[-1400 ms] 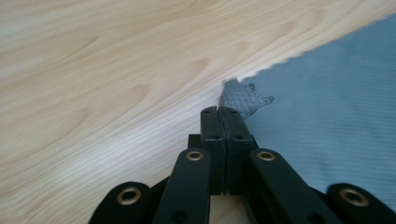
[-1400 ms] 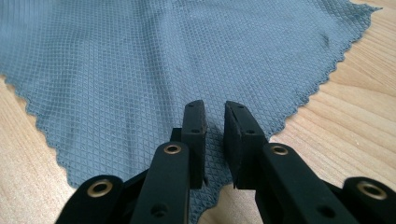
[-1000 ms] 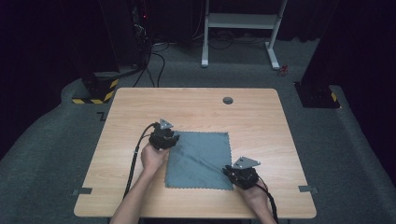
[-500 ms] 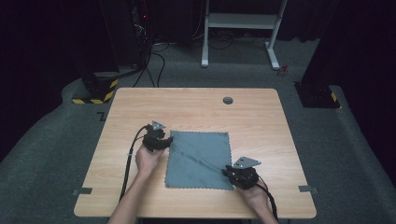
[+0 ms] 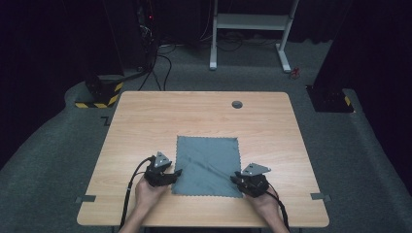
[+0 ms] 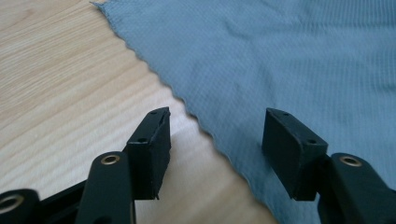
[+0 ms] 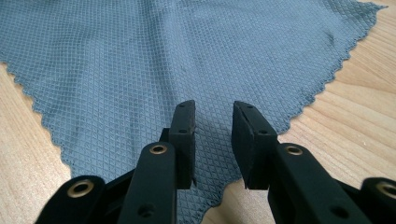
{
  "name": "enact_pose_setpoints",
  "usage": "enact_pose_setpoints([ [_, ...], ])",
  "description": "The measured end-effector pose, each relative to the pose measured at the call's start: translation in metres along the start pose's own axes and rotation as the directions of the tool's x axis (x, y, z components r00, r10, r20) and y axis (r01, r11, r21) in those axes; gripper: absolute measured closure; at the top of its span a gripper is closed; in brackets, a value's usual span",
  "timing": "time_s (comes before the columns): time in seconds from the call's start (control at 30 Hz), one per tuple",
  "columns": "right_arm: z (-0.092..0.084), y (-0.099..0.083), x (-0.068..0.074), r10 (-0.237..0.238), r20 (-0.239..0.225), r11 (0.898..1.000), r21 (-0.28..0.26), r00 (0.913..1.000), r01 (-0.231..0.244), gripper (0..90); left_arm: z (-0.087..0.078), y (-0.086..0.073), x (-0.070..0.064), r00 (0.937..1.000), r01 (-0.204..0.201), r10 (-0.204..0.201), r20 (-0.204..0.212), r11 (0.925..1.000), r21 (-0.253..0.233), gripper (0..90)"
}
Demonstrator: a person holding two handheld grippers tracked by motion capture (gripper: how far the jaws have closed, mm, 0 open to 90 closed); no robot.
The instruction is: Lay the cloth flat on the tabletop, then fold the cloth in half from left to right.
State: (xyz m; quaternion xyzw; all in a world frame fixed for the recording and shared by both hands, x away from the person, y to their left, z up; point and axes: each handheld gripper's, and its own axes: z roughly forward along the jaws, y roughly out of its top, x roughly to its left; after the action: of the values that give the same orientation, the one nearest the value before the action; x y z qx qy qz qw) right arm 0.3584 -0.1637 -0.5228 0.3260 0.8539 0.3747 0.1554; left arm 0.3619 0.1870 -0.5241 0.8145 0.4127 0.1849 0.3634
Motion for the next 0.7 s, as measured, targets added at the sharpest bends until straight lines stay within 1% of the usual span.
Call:
enact_pose_setpoints([
  [0.03, 0.0, 0.0, 0.0, 0.002, 0.0, 1.0, 0.0, 1.0, -0.002, 69.4, -0.002, -0.002, -0.002, 1.0, -0.001, 0.001, 0.005, 1.0, -0.007, 41.8],
  [0.07, 0.0, 0.0, 0.0, 0.001, 0.0, 1.0, 0.0, 1.0, -0.001, 68.8, -0.003, -0.005, -0.003, 0.9999, -0.012, 0.012, 0.002, 0.9998, -0.014, 41.6],
  [0.1, 0.0, 0.0, 0.0, 0.0, 0.001, 1.0, -0.001, 1.0, 0.0, 68.1, -0.004, -0.008, -0.004, 1.0, -0.007, 0.007, 0.004, 0.9996, -0.026, 41.4],
  [0.13, 0.0, 0.0, 0.0, 0.002, 0.003, 1.0, 0.0, 1.0, -0.002, 67.7, -0.006, -0.009, -0.004, 1.0, -0.004, 0.004, 0.002, 0.9997, -0.026, 41.2],
  [0.2, 0.0, 0.0, 0.0, -0.002, 0.018, 1.0, -0.001, 0.9998, 0.002, 63.2, -0.007, -0.01, -0.005, 0.9997, -0.023, 0.023, -0.009, 0.9993, -0.028, 40.5],
  [0.23, 0.0, 0.0, 0.0, 0.009, 0.019, 1.0, 0.001, 0.9998, -0.009, 63.0, -0.008, -0.01, -0.006, 0.9995, -0.029, 0.029, -0.01, 0.9992, -0.028, 40.5],
  [0.27, 0.0, 0.0, -0.002, 0.011, 0.014, 1.0, 0.001, 0.9999, -0.011, 62.8, -0.008, -0.011, -0.007, 0.9995, -0.03, 0.03, -0.011, 0.9992, -0.027, 40.5],
  [0.33, 0.0, 0.0, -0.001, 0.011, 0.018, 1.0, 0.002, 0.9998, -0.011, 61.6, -0.009, -0.011, -0.006, 0.9999, -0.016, 0.016, -0.003, 0.9994, -0.029, 40.5],
  [0.37, 0.0, 0.0, -0.001, 0.011, 0.022, 1.0, 0.001, 0.9997, -0.011, 59.2, -0.009, -0.012, -0.005, 1.0, -0.004, 0.004, 0.005, 0.9997, -0.025, 40.4],
  [0.4, 0.0, 0.0, -0.001, 0.025, 0.029, 1.0, 0.005, 0.9993, -0.025, 57.3, -0.009, -0.012, -0.005, 0.9999, -0.01, 0.01, 0.008, 0.9997, -0.024, 39.8],
  [0.43, 0.001, 0.0, -0.002, 0.026, 0.028, 1.0, 0.003, 0.9993, -0.026, 56.3, -0.01, -0.013, -0.004, 0.9997, -0.019, 0.019, 0.014, 0.9995, -0.026, 39.4],
  [0.47, 0.0, 0.0, -0.003, 0.028, 0.027, 1.0, 0.006, 0.9992, -0.028, 55.7, -0.012, -0.014, -0.003, 0.9996, -0.017, 0.018, 0.021, 0.9995, -0.025, 39.4],
  [0.5, 0.0, 0.0, -0.002, 0.028, 0.035, 1.0, 0.005, 0.999, -0.028, 54.8, -0.013, -0.015, -0.003, 0.9996, -0.017, 0.018, 0.02, 0.9995, -0.025, 39.1],
  [0.57, 0.0, 0.0, -0.001, 0.038, 0.042, 0.999, 0.006, 0.9984, -0.038, 55.9, -0.015, -0.017, -0.002, 0.9999, -0.005, 0.005, 0.016, 0.9997, -0.025, 38.5],
  [0.63, -0.002, 0.001, -0.001, 0.05, 0.047, 0.999, 0.012, 0.9976, -0.05, 60.9, -0.017, -0.018, 0.0, 0.9997, 0.018, -0.017, 0.018, 0.9988, -0.045, 39.9],
  [0.67, -0.003, 0.002, -0.001, 0.065, 0.034, 0.998, 0.003, 0.9973, -0.065, 62.7, -0.018, -0.018, 0.002, 0.9995, 0.025, -0.024, 0.021, 0.9982, -0.055, 40.7],
  [0.7, -0.004, 0.004, -0.001, 0.067, 0.023, 0.998, -0.014, 0.9975, -0.067, 64.8, -0.018, -0.016, 0.004, 0.9988, 0.04, -0.039, 0.029, 0.9979, -0.051, 41.1],
])
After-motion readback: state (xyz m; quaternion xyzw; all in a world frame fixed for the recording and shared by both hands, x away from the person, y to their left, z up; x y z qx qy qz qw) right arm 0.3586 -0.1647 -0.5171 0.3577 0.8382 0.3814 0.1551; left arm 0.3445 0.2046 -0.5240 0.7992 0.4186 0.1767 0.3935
